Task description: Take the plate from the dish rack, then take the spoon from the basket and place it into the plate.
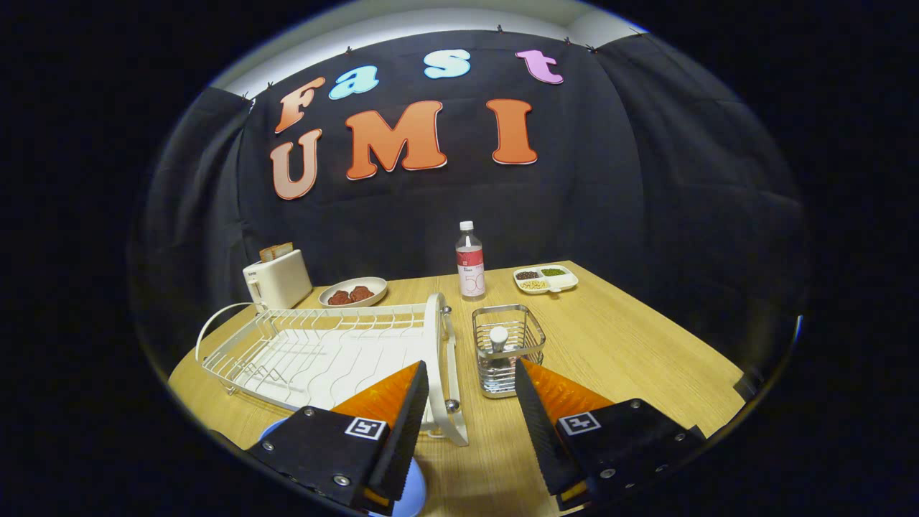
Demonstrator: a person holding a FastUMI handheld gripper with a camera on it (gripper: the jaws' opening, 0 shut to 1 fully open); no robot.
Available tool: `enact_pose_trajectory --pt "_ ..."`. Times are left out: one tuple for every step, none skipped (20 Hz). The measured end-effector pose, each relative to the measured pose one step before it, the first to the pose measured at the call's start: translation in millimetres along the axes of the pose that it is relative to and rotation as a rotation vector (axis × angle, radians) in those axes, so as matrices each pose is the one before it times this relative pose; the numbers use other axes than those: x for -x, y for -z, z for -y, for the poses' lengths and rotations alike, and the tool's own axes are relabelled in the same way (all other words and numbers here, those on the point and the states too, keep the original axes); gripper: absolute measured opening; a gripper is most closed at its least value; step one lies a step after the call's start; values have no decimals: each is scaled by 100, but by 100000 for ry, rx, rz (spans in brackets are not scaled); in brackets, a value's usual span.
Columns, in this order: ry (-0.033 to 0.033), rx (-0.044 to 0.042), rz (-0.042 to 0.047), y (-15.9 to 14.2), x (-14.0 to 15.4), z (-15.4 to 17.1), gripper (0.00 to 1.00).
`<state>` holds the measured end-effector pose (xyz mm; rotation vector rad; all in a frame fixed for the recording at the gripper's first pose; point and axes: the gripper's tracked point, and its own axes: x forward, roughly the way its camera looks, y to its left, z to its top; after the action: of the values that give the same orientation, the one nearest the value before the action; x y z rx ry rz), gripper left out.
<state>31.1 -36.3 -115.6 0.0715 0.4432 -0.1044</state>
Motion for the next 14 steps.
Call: enact_pose_trajectory --pt "1531 743 1108 -381 -600 325 72" --pt "1203 1505 526 -143 -604 354 72" --pt "1654 800 524 -79 -697 405 71" --pt "1253 620 -685 159 -695 312 66" --pt "-74 131 67 29 -316 -134 63" --pt "334 206 -690 90 -447 21 57" --pt "241 96 -45 93 -446 114 53" --pt "488 -148 674 -182 -372 50 47" --pt "218 344 534 -90 -250 25 44" --pt "369 53 254 -15 -334 46 36" --pt "-31 230 -530 202 -169 -27 32" --pt "-84 -528 -86 53 -128 14 24" --pt "-688 -982 -655 126 -107 -189 20" --pt "-157 -806 944 -230 -9 -22 15"
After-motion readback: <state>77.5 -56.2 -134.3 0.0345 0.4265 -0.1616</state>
